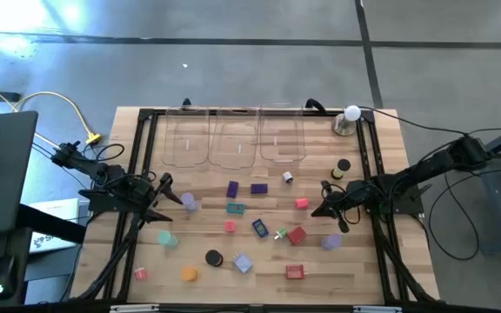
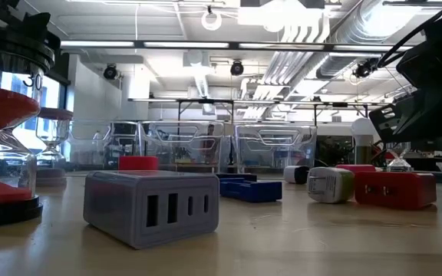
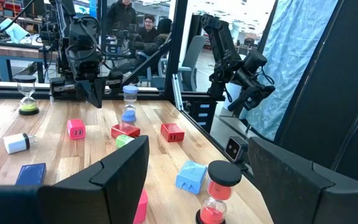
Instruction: Pick & Place Office items
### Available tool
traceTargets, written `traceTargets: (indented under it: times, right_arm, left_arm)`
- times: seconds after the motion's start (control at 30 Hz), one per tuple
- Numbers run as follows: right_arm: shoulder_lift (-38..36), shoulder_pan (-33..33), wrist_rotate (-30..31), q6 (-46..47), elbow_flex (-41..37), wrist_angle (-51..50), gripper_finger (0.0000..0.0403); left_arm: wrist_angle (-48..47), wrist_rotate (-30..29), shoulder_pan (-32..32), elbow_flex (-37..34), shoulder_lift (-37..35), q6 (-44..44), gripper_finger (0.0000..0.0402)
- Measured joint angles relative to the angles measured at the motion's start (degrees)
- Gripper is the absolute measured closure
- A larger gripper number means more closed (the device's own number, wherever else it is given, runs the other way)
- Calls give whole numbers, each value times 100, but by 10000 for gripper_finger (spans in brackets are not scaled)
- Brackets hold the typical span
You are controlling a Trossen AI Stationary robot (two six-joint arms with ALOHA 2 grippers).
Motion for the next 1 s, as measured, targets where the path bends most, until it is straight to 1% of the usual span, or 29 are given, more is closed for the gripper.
traceTargets:
  times: [0.8,0.87,1.0]
  right_arm:
    - [-1,0,13,0,-2,0,400]
    - [-1,0,152,-14,-1,0,400]
    - [0,0,491,-427,-2,0,400]
  left_arm:
    - [-1,1,-1,0,1,-1,135]
    - [0,1,0,-2,1,-1,135]
    - [2,0,-1,-2,0,23,135]
